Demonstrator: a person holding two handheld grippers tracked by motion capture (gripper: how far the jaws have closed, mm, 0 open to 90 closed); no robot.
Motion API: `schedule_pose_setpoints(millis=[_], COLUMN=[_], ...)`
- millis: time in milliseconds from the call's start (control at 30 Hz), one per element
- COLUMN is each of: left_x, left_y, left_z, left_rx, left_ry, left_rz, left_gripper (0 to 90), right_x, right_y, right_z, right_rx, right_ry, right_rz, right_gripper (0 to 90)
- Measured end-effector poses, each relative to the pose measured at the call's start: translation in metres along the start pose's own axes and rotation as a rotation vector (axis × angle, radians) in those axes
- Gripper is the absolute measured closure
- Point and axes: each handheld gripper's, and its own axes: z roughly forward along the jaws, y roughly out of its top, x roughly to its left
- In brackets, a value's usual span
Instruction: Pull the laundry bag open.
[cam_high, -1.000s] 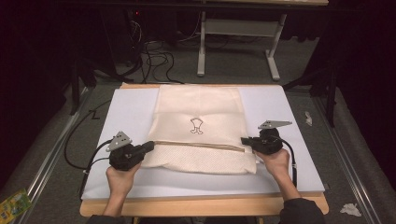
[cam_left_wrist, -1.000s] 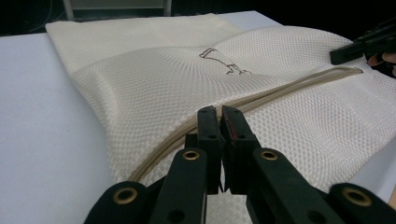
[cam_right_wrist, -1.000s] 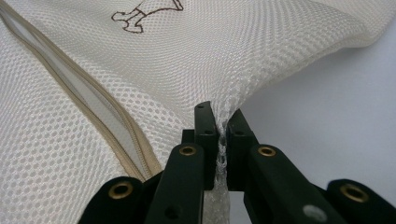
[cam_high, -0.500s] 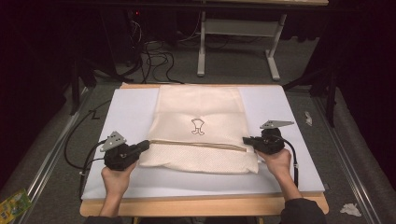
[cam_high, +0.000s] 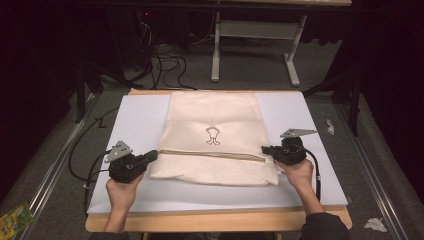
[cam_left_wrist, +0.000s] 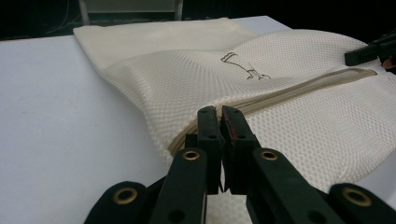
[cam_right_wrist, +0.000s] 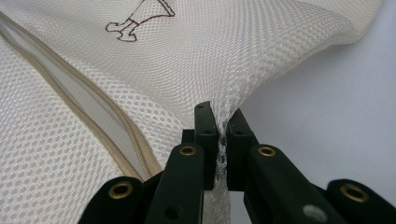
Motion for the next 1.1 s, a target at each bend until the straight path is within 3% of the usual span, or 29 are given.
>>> schedule_pose_setpoints(millis=[700, 1100], left_x=[0.003, 0.004], left_y=[0.0, 0.0], left_z=[-0.004, -0.003], left_rx=[0.001, 0.017], left_ry=[-0.001, 0.007], left_rz=[0.003, 0.0], left_gripper=[87.5, 87.6], right_x=[-0.004, -0.008], right_y=[-0.001, -0.001], right_z=[-0.006, -0.013], right_rx=[-0.022, -0.036], right_ry=[-0.006, -0.036], right_rz=[0.014, 0.018], right_gripper=[88.0, 88.1])
